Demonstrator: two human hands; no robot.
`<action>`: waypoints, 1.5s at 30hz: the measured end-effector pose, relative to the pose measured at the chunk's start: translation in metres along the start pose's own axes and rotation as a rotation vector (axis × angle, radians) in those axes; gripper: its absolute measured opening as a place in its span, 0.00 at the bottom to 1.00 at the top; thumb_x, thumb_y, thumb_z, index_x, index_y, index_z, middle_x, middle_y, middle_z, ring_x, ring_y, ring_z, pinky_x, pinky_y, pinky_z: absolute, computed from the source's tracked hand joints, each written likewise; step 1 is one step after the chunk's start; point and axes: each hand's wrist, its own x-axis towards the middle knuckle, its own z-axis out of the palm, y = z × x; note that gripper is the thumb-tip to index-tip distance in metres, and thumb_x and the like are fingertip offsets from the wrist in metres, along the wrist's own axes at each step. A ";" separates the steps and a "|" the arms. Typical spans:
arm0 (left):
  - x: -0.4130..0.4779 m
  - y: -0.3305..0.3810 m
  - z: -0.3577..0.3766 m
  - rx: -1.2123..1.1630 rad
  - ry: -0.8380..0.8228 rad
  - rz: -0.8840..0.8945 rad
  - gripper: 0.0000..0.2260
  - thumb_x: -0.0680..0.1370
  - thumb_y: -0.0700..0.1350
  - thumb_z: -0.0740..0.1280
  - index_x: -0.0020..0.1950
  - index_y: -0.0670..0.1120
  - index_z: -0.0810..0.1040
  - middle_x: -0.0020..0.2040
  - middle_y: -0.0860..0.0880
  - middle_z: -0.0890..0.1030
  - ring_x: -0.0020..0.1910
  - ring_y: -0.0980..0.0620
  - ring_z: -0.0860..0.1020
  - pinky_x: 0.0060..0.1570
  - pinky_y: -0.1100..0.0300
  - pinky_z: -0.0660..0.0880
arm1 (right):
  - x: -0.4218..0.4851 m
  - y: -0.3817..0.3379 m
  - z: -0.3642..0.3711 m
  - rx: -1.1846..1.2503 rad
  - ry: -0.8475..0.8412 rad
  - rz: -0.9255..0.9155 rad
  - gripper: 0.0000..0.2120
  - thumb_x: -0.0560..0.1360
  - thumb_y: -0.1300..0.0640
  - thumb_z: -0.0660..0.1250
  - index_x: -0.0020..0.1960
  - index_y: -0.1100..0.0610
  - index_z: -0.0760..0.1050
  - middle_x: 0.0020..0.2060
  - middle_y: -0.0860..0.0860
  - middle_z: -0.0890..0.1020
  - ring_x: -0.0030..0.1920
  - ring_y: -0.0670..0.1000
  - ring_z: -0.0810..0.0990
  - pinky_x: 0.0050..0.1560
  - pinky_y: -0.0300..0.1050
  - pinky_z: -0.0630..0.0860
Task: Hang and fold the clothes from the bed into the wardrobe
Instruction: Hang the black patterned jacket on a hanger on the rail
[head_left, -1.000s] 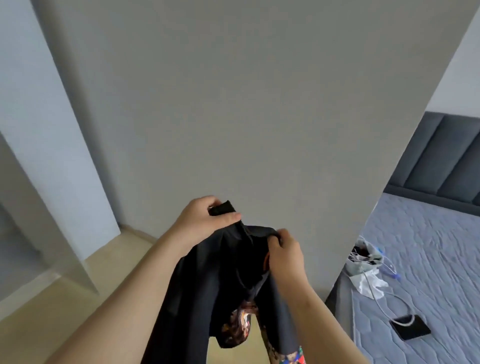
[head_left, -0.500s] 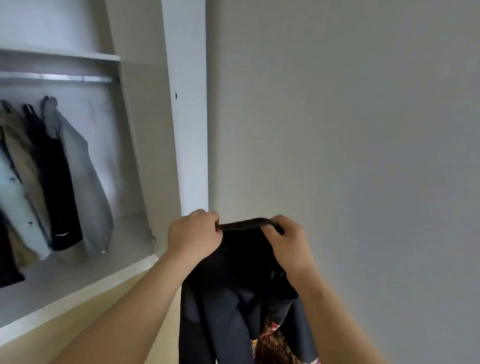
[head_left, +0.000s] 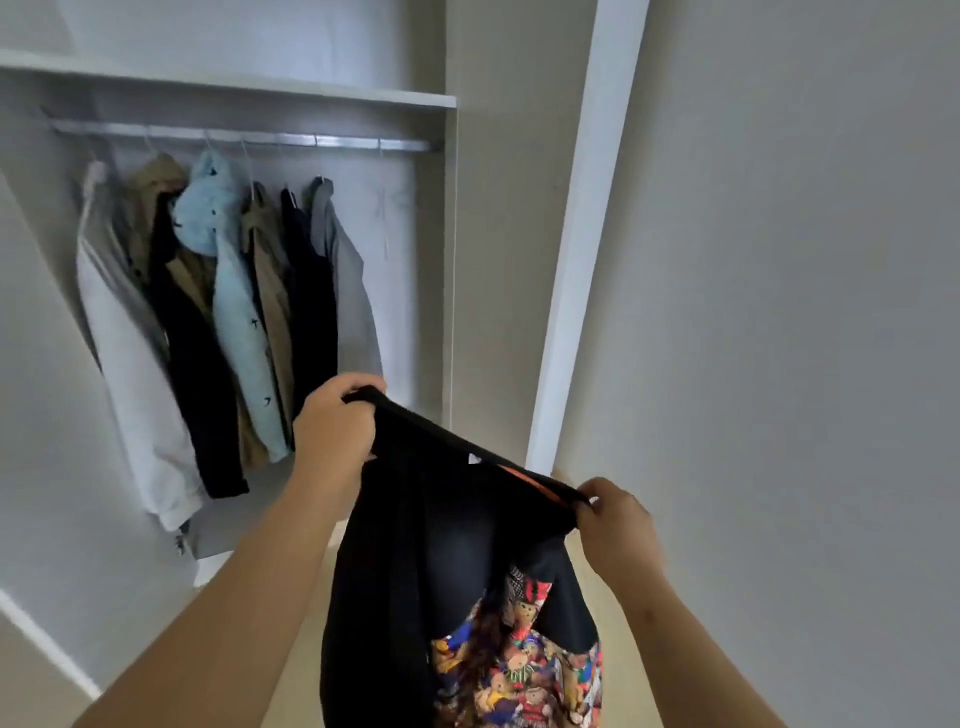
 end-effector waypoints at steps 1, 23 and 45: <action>0.011 -0.002 -0.007 0.020 0.022 0.005 0.20 0.74 0.33 0.55 0.39 0.56 0.78 0.41 0.54 0.75 0.38 0.54 0.74 0.31 0.61 0.73 | 0.010 -0.008 0.010 0.039 -0.016 -0.007 0.09 0.77 0.59 0.58 0.53 0.54 0.75 0.48 0.53 0.79 0.45 0.54 0.76 0.46 0.46 0.74; 0.314 -0.029 -0.053 -0.097 0.396 -0.260 0.08 0.79 0.39 0.57 0.56 0.45 0.70 0.46 0.45 0.74 0.43 0.48 0.75 0.34 0.55 0.76 | 0.280 -0.256 0.183 0.806 -0.183 -0.116 0.07 0.79 0.57 0.58 0.42 0.49 0.68 0.39 0.49 0.76 0.38 0.47 0.75 0.34 0.41 0.68; 0.631 0.028 0.002 -0.818 0.000 -0.259 0.09 0.78 0.37 0.58 0.41 0.43 0.76 0.28 0.44 0.80 0.25 0.48 0.80 0.26 0.58 0.78 | 0.498 -0.412 0.326 0.748 -0.178 -0.208 0.10 0.75 0.63 0.64 0.35 0.58 0.74 0.27 0.50 0.75 0.29 0.48 0.71 0.35 0.43 0.70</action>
